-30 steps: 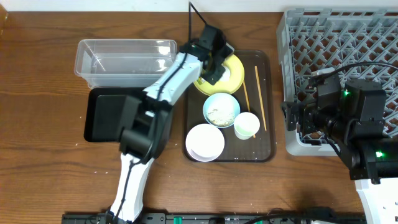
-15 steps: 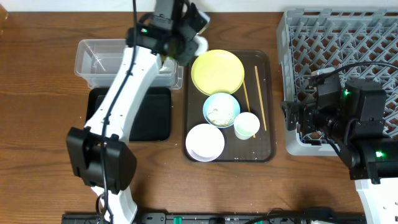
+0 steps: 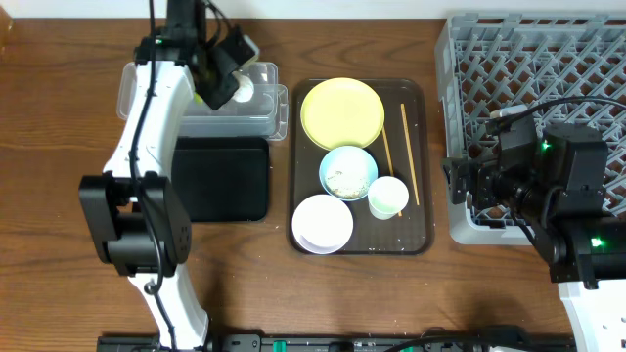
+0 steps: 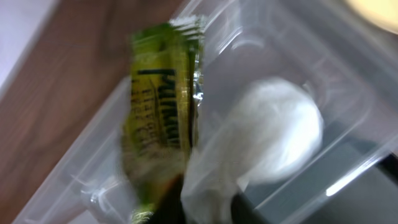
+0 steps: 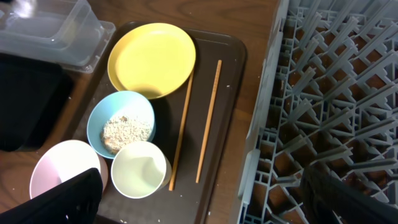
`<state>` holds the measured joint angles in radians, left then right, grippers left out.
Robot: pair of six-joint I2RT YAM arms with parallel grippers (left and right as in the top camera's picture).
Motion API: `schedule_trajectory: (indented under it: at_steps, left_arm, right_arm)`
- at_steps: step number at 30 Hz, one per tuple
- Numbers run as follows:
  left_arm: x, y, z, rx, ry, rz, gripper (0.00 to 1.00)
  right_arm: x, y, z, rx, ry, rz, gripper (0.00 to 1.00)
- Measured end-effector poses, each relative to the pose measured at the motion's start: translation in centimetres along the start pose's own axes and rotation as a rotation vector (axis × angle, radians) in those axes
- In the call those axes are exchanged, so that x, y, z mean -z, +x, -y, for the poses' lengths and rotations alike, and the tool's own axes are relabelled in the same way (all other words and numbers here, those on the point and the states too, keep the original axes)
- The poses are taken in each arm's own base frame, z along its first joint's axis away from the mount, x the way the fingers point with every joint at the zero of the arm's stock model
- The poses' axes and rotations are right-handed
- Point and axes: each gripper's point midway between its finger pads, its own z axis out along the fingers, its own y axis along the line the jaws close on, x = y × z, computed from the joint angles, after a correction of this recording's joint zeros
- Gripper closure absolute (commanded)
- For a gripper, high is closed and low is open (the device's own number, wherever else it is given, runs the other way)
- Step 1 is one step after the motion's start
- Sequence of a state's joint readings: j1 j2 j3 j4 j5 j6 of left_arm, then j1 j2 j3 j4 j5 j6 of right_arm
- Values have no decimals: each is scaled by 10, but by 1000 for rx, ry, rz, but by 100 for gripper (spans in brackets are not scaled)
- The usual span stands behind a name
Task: Sort waste into correct bins and load items into the dishwasher rack
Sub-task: 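Carry wrapper and tissue with left gripper into clear plastic bin, then reach left gripper to white cup on brown tray and grasp it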
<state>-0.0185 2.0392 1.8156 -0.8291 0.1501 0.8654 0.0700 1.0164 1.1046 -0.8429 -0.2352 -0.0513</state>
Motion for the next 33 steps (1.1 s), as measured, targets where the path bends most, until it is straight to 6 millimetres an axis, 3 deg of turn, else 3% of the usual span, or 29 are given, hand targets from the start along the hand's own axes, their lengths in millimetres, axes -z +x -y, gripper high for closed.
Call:
schedule_trajectory:
  at_steps: [6, 7, 8, 12, 15, 20, 24, 26, 29, 33]
  left_arm:
    - [-15, 13, -1, 10, 22, -31, 52]
    - [-14, 11, -1, 9, 20, -28, 37]
    - [-13, 10, 0, 12, 19, -26, 29]
    - [-5, 7, -1, 68, 7, -14, 18]
    - [12, 1, -5, 136, -20, 15, 15]
    - [73, -15, -10, 368, -78, 119, 9]
    - [120, -27, 12, 544, 13, 210, 10]
    - [134, -35, 29, 599, 103, 248, 17]
    - [137, -46, 59, 639, 230, 242, 22]
    - [126, -60, 106, 652, 346, 161, 23]
  right_arm:
    - [0, -1, 0, 1, 0, 2, 1]
    - [0, -1, 0, 1, 0, 2, 1]
    - [0, -1, 0, 1, 0, 2, 1]
    - [0, -1, 0, 1, 0, 3, 1]
    - [0, -1, 0, 1, 0, 3, 1]
    - [0, -1, 0, 1, 0, 3, 1]
    - [0, -1, 0, 1, 0, 6, 1]
    - [0, -1, 0, 1, 0, 6, 1]
    - [0, -1, 0, 1, 0, 6, 1]
    - [0, -1, 0, 1, 0, 6, 1]
